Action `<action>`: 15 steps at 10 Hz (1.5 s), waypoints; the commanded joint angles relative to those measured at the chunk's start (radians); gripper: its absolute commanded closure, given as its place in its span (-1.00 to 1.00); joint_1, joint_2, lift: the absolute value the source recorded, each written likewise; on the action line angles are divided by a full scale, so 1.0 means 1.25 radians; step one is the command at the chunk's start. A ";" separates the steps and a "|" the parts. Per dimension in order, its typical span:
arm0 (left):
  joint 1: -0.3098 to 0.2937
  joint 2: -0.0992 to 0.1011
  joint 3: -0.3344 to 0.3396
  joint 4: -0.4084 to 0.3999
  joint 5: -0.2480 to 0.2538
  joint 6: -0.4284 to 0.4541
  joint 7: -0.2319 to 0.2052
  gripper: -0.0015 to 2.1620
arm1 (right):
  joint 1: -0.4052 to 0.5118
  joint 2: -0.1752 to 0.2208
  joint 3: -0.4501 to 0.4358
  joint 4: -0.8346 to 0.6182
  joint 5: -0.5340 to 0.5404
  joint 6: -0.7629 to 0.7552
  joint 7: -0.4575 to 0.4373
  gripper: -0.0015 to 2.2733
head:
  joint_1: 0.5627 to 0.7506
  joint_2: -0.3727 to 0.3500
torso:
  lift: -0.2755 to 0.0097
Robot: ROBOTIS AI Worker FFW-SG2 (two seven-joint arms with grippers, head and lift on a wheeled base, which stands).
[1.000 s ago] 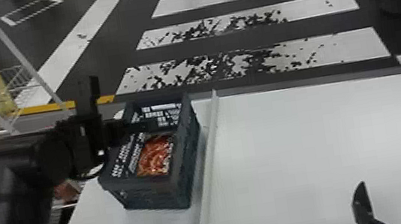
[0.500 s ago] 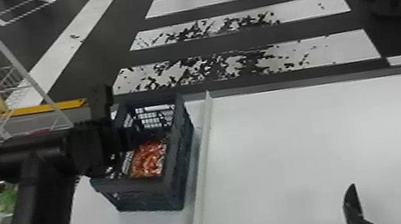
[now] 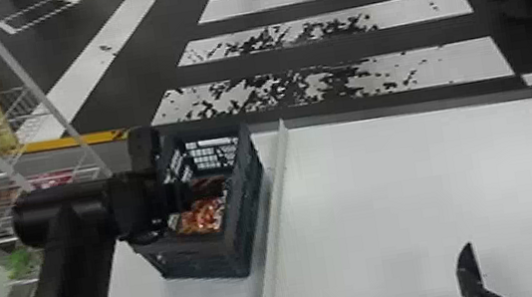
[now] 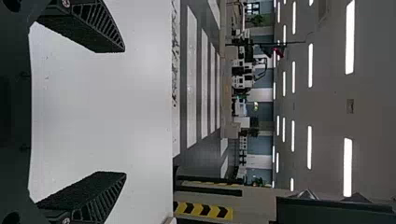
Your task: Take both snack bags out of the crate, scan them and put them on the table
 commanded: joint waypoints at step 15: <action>-0.074 -0.046 -0.117 0.280 -0.113 -0.194 -0.018 -0.51 | -0.005 -0.006 0.008 0.003 -0.003 0.016 0.004 -0.96 | 0.41 0.72 | 0.28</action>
